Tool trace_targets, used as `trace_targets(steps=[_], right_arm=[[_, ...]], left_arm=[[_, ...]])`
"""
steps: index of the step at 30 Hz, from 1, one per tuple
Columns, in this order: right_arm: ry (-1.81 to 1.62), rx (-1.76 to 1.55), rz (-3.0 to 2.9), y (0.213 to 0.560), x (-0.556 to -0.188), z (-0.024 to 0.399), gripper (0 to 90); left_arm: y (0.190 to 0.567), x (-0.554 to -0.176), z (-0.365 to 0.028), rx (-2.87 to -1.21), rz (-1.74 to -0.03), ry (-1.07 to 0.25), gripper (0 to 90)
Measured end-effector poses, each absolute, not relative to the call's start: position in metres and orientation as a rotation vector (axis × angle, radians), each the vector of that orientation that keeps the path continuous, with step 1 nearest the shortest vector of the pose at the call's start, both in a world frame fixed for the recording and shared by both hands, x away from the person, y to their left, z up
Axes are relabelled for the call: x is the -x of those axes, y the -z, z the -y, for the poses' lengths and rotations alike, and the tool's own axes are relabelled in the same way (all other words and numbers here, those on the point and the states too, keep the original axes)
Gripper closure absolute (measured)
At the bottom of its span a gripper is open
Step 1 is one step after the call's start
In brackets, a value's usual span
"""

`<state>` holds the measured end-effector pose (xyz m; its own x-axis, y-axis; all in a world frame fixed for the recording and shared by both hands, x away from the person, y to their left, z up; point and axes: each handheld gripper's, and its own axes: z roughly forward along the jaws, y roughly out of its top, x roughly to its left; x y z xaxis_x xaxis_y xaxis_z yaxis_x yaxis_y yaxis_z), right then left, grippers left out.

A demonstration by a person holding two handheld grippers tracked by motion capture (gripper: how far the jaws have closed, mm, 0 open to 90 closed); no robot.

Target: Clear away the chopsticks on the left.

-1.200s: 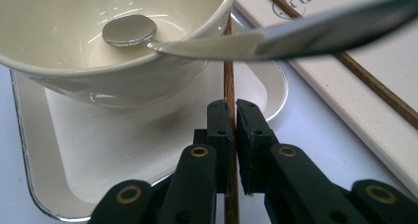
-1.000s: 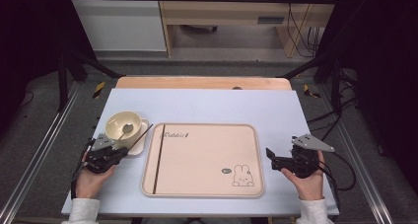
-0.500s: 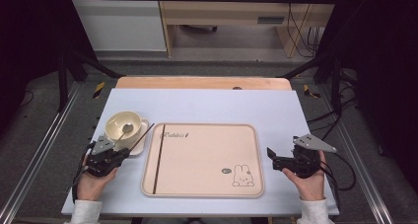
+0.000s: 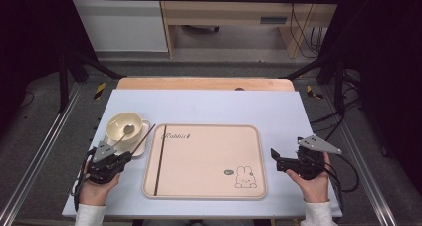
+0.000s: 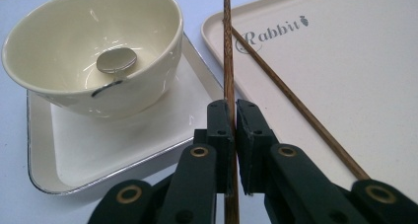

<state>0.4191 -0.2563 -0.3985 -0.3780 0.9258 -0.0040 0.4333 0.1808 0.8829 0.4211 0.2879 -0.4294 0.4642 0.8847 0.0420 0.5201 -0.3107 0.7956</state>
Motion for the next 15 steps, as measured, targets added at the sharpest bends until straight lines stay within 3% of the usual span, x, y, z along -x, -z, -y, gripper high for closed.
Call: trace_targets(steps=[15], right_arm=[[-1.141, -1.275, -1.898, 0.398, -0.419, 0.256, 2.1]], left_arm=[[0.42, -0.412, -0.262, -1.886, -1.199, -0.695, 85.3]])
